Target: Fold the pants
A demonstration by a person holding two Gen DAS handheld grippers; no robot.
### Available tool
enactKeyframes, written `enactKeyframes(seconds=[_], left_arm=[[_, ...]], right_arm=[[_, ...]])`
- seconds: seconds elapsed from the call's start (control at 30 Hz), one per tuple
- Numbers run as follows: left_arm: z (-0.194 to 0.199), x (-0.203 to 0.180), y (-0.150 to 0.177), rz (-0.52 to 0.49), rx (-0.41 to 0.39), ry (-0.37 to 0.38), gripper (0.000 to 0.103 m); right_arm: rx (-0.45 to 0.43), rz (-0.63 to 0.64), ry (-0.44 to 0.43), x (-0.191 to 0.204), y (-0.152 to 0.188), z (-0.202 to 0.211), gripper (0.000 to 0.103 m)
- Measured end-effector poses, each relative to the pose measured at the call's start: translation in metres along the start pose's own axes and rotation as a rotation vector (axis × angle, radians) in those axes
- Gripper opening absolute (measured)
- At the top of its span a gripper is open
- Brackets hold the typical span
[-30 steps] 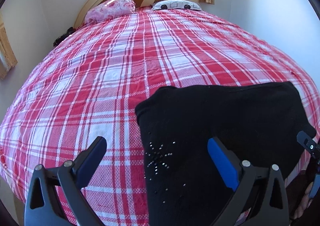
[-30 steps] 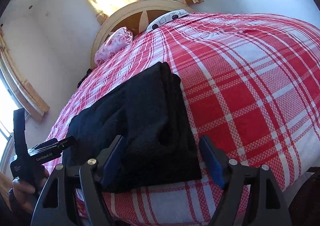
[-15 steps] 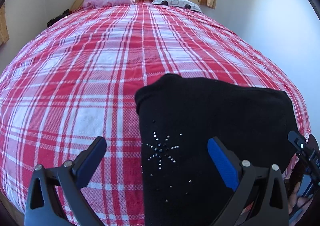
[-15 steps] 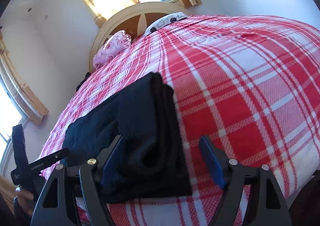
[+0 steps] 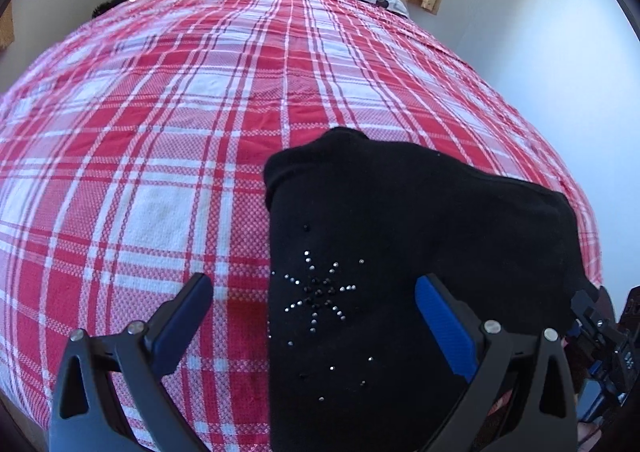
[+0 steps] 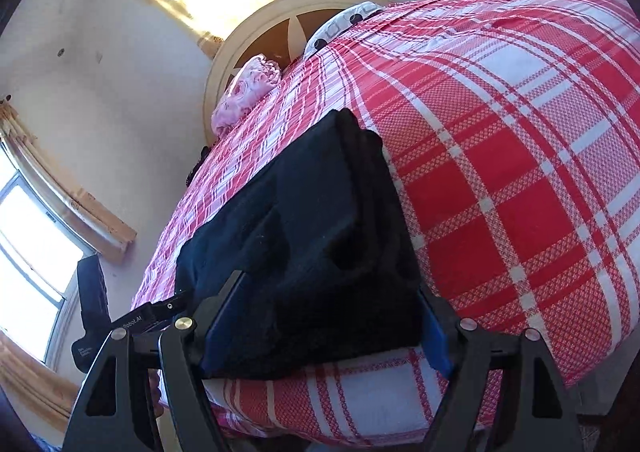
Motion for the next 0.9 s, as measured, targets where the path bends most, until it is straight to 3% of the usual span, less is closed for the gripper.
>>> enactKeyframes(seconds=[0.17, 0.47, 0.9], left_arm=[[0.001, 0.011, 0.003, 0.029, -0.004, 0.050, 0.103], [-0.003, -0.007, 0.007, -0.025, -0.003, -0.017, 0.103], [-0.003, -0.008, 0.007, -0.021, 0.010, -0.046, 0.101]], right_arm=[[0.009, -0.007, -0.027, 0.002, 0.003, -0.001, 0.079], [-0.018, 0.018, 0.035, 0.009, 0.010, -0.008, 0.081], [0.026, 0.117, 0.126, 0.031, 0.008, -0.024, 0.102]])
Point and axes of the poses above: each gripper's, at about its wrist camera, not at the fingertips, and z roughly against the way its jaws point, x to its left, y to its underside, the point moved 1 cm from there along -z, roughly the way its jaws point, and after that the axes turned 6 degrees about -x, right-handed, at the moved point
